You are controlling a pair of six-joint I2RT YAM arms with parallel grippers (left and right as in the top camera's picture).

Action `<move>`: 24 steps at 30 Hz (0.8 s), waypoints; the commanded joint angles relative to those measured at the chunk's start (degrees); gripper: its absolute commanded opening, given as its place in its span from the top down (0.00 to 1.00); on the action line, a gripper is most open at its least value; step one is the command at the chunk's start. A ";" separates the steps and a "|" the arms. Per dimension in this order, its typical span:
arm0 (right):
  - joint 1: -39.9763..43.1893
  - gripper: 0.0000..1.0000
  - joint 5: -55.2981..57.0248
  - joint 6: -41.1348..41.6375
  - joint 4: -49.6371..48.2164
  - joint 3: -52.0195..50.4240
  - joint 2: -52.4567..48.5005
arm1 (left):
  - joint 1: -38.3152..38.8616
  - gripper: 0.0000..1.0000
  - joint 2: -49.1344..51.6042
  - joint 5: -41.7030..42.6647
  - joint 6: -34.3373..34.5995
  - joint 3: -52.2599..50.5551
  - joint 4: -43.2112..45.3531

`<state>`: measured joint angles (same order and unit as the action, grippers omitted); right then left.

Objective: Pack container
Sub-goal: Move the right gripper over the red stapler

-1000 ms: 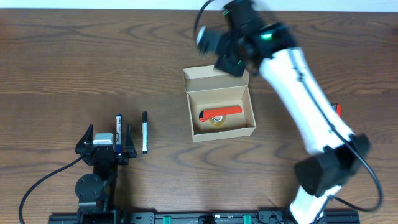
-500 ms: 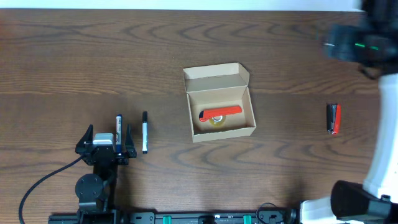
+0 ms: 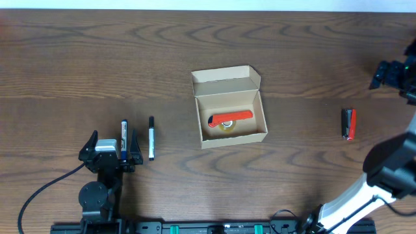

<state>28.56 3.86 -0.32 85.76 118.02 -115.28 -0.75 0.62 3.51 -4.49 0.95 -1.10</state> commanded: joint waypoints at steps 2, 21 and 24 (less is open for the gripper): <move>-1.22 0.04 -0.90 -3.19 -0.22 0.02 -4.76 | -0.35 0.05 -0.26 2.49 0.85 -0.68 -2.73; -6.88 0.26 -6.38 -11.85 -14.53 -18.56 -7.85 | -0.35 0.05 -0.26 2.51 0.87 -0.68 -2.69; -6.78 0.25 -6.27 -12.07 -19.43 -25.05 -3.41 | -0.35 0.05 -0.26 2.54 0.90 -0.68 -2.69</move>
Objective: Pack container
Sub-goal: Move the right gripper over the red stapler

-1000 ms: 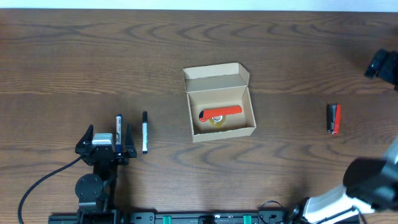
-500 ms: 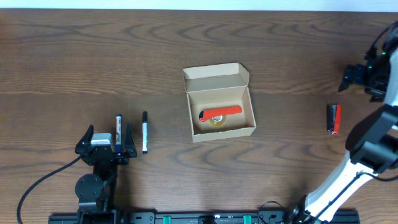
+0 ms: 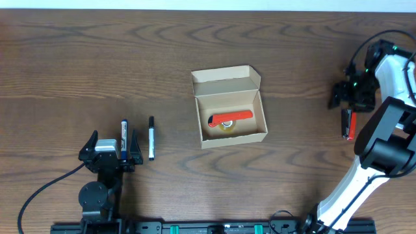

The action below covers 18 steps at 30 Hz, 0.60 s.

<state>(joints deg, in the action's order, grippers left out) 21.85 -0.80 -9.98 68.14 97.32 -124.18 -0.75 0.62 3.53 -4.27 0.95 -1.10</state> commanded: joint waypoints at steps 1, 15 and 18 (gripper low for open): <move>-0.02 0.25 -1.57 -2.03 -3.72 -6.71 7.48 | -0.33 0.05 -0.26 2.51 0.70 -0.68 -2.69; -0.02 0.20 2.08 -0.15 -13.33 -17.46 20.00 | -0.35 0.05 -0.26 2.47 3.63 -0.68 -2.71; 0.70 0.20 3.50 -0.20 -14.19 -17.46 20.00 | -0.35 0.05 -0.26 2.47 3.63 -0.68 -2.71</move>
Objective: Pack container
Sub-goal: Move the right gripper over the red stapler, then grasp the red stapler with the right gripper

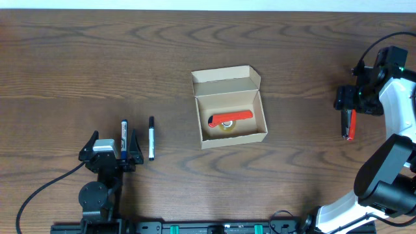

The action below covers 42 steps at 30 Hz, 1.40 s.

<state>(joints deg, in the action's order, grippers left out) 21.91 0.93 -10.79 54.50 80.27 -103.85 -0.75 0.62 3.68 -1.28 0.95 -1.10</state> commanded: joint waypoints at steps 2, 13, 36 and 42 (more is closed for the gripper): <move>1.62 0.20 1.16 0.63 -1.18 -0.57 -0.33 | -0.35 0.05 -0.26 2.32 0.63 -0.68 -2.71; 7.78 0.21 -1.27 2.40 -4.24 -5.35 -0.33 | -0.35 0.05 -0.26 2.32 0.61 -0.68 -2.71; 5.75 0.25 -2.86 3.45 -8.61 -8.76 -8.04 | -0.35 0.05 -0.26 2.32 0.63 -0.68 -2.69; 5.75 0.32 -2.89 3.69 -8.90 -8.76 -9.31 | -0.35 0.05 -0.26 2.32 0.63 -0.68 -2.69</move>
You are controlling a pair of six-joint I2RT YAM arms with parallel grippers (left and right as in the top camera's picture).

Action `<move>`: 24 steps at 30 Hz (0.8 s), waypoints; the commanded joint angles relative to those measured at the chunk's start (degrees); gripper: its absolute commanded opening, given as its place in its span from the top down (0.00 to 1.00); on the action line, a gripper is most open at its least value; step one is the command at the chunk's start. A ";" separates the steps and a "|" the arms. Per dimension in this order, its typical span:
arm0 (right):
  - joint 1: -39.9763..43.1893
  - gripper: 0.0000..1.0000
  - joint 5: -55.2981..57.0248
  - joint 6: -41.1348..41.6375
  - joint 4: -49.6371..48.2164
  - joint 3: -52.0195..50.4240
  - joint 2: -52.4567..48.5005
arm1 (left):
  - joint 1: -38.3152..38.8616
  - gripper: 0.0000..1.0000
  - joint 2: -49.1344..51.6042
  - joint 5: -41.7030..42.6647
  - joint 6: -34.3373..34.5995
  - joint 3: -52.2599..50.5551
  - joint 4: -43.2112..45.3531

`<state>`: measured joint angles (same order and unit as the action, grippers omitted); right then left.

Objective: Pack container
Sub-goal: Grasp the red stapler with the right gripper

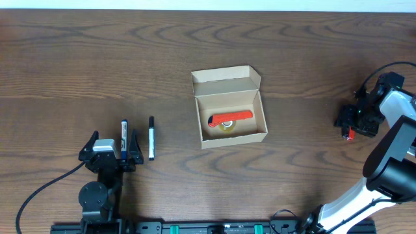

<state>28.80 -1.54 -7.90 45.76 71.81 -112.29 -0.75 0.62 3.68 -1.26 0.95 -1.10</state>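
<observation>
An open cardboard box (227, 107) stands mid-table, its lid flap folded back, with a red tape dispenser (229, 119) inside. At the far right my right gripper (350, 123) is down over a small red and black tool (350, 136). Only the tool's near red tip shows, and the jaws are hidden by the wrist. My left gripper (110, 148) rests open at the front left. A blue marker (123, 133) lies between its fingers, and a black marker (151, 138) lies just to their right.
My right arm's white links (390, 149) curve up from the front right corner. A black cable (39, 192) runs from the left arm's base towards the front left. Bare wooden table (97, 58) surrounds the box.
My right gripper has moved nearer and lower, from the far end of the red and black tool to over most of it. Only the tool's near tip still shows. Nothing else has moved.
My right gripper was first up at the far right edge, away from the red and black tool lying in full view. Then it stood just beyond the tool's far end, twice, and now it covers the tool. The left arm, markers and box stayed put.
</observation>
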 commanded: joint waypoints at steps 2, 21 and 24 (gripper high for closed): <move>-1.14 0.40 -0.42 0.87 -0.17 -0.31 -0.90 | -0.35 0.05 -0.26 2.32 0.61 -0.68 -2.71; -1.16 0.93 -0.55 1.46 -0.13 -0.31 -0.90 | -0.35 0.05 -0.26 2.34 0.63 -0.68 -2.69; -1.57 0.99 -1.46 1.44 -0.11 -0.24 -0.85 | -0.33 0.05 -0.26 2.34 0.63 -0.68 -2.67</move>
<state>28.75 -1.61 -6.70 45.56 71.88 -112.44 -0.75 0.62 3.68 -1.26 0.95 -1.10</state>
